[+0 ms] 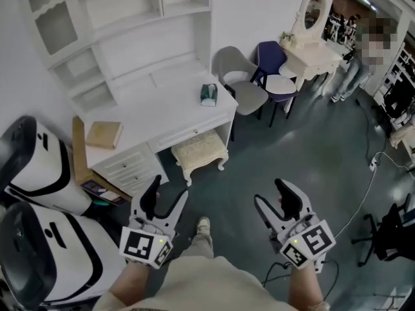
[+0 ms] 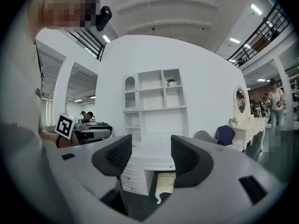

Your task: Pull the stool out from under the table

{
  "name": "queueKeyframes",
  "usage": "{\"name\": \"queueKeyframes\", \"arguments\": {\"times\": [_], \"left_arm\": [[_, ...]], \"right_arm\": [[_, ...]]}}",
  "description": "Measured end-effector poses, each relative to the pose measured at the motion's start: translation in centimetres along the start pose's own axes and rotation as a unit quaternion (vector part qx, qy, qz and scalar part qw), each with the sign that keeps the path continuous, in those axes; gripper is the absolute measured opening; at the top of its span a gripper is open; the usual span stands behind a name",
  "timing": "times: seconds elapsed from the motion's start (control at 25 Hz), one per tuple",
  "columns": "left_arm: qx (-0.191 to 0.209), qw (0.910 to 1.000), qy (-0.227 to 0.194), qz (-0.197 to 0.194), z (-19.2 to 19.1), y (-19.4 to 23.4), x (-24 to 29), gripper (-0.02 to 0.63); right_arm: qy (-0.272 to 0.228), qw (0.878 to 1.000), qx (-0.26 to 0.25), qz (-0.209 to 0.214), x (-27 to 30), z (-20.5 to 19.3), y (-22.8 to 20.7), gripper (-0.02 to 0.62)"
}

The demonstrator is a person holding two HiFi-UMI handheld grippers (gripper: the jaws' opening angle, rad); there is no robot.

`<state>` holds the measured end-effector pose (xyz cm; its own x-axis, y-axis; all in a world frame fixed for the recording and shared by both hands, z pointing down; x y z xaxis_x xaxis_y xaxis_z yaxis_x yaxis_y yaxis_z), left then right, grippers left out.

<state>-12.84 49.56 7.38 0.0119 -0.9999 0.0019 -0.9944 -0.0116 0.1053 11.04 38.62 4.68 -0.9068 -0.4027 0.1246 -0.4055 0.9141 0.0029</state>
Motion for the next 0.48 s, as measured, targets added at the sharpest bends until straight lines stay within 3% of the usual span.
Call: {"name": "queueKeyframes", "arguments": {"times": [0.28,0.48], "left_arm": [[-0.028,0.9985,0.044,0.016,-0.7,7.6,7.6,0.285],[-0.048,0.9951,0.082,0.028,-3.2,11.9,11.9,0.293]], "right_arm": [[0.045,0.999,0.016,0.013,10.9,0.0,-4.9,0.268],[0.077,0.996,0.03,0.035,17.9,-2.4,-7.8,0.279]]}}
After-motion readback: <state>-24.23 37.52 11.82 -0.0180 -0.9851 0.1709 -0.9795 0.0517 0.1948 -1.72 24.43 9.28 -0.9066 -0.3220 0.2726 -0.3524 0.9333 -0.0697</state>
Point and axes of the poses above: the fingertips, and each gripper's own axes: x forward along the fingers, y to its left, z out of its top, the point moved 5 cm from there along -x, backward along the fingers, and after that the axes turned 4 degrees about -x, right-handed, at the moved point
